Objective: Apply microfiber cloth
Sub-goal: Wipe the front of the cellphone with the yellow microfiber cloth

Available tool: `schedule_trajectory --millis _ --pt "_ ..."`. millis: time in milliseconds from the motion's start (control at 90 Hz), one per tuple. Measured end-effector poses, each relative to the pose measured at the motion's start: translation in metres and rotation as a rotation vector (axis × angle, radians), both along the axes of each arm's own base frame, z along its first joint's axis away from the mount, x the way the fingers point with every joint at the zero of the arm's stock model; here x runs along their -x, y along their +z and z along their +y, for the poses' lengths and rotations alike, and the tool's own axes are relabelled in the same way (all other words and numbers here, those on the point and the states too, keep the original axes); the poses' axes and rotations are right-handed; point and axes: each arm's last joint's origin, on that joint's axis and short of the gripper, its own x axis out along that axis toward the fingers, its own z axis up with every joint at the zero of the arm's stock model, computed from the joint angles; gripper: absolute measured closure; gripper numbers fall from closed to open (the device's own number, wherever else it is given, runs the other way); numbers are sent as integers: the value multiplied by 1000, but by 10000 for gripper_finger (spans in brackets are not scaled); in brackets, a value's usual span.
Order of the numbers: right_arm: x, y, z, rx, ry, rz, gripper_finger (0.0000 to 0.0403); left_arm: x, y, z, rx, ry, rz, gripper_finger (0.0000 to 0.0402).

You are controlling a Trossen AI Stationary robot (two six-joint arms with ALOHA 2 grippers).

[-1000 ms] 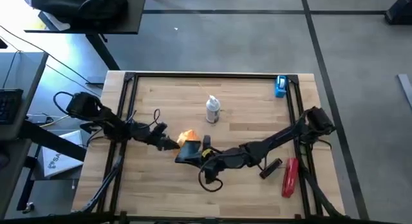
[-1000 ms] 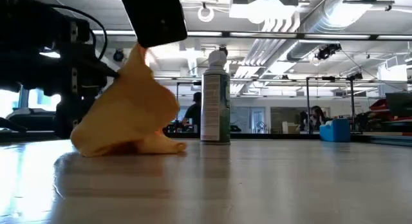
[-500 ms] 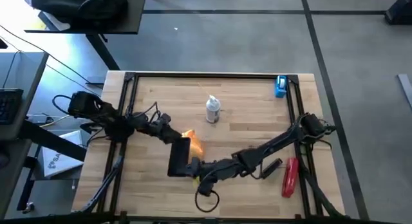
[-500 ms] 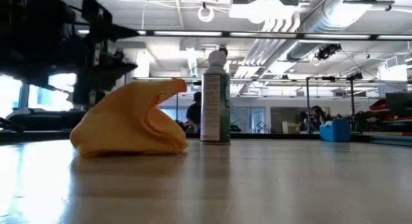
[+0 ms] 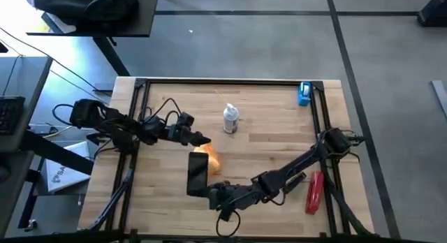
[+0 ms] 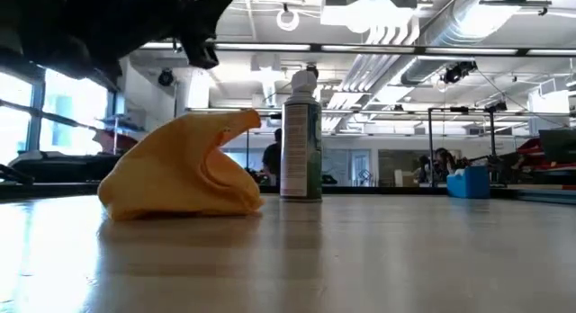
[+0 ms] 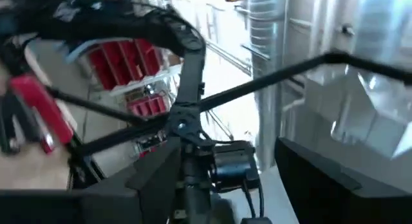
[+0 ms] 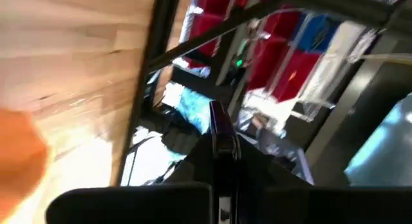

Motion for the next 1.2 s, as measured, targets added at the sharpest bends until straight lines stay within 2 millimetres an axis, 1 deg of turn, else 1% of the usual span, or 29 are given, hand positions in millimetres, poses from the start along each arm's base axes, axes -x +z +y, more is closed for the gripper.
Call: schedule_trajectory --millis 111,178,222,322,389,444,600,811,956,1111,1200 --pt "3 -7 -2 15 -76 52 402 -3 -14 -6 -10 107 140 173" --pt "4 -9 -4 27 -105 77 402 -4 -23 -11 10 136 223 173" --pt "4 -11 -5 17 -110 92 402 -2 -26 -12 18 147 245 173" --pt "3 -12 -7 -67 -118 90 402 -1 -19 -13 8 159 161 173" --pt "1 -11 -9 -81 -129 82 402 1 -12 -13 -9 156 86 173" --pt "1 -10 -10 -76 -149 64 402 2 -9 -15 -16 144 57 173" --pt "-1 -7 -12 12 -143 53 402 3 -9 -22 -14 120 53 173" --pt "-3 -7 -15 2 -126 53 402 5 -8 -32 -71 70 30 180" --pt "-3 -7 -15 -7 -103 59 402 5 -8 -37 -99 67 23 202" --pt "-3 -7 -14 -43 -105 53 402 6 -8 -40 -117 67 18 239" --pt "-3 -6 -14 -23 -96 55 402 6 -8 -42 -129 68 15 260"
